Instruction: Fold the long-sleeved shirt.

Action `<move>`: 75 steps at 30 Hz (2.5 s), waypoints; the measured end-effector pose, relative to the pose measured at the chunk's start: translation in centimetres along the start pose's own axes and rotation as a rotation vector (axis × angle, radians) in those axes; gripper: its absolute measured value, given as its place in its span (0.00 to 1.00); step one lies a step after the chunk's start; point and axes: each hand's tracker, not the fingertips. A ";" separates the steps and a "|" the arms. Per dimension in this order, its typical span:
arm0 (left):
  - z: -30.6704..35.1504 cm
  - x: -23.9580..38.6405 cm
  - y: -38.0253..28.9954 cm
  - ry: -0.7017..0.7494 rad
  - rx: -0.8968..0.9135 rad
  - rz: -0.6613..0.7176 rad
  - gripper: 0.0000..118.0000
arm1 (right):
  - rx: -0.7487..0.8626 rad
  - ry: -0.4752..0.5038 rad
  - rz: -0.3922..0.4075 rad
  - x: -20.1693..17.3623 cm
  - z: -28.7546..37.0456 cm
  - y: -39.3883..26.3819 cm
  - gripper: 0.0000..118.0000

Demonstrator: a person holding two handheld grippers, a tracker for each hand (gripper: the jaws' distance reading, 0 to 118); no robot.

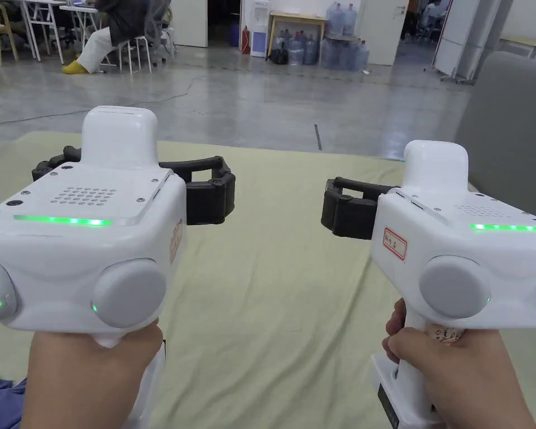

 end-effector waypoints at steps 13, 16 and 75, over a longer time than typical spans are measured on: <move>-0.2 -0.2 0.2 -0.008 -0.011 0.018 1.00 | 0.004 -0.001 0.006 -0.1 0.0 0.2 1.00; -0.3 -0.1 0.2 -0.005 -0.013 0.014 1.00 | 0.003 -0.009 0.000 0.0 0.0 0.2 1.00; 8.1 -24.0 -3.6 0.542 -0.277 0.017 0.00 | -0.211 0.884 0.152 -26.5 -1.5 -2.4 0.03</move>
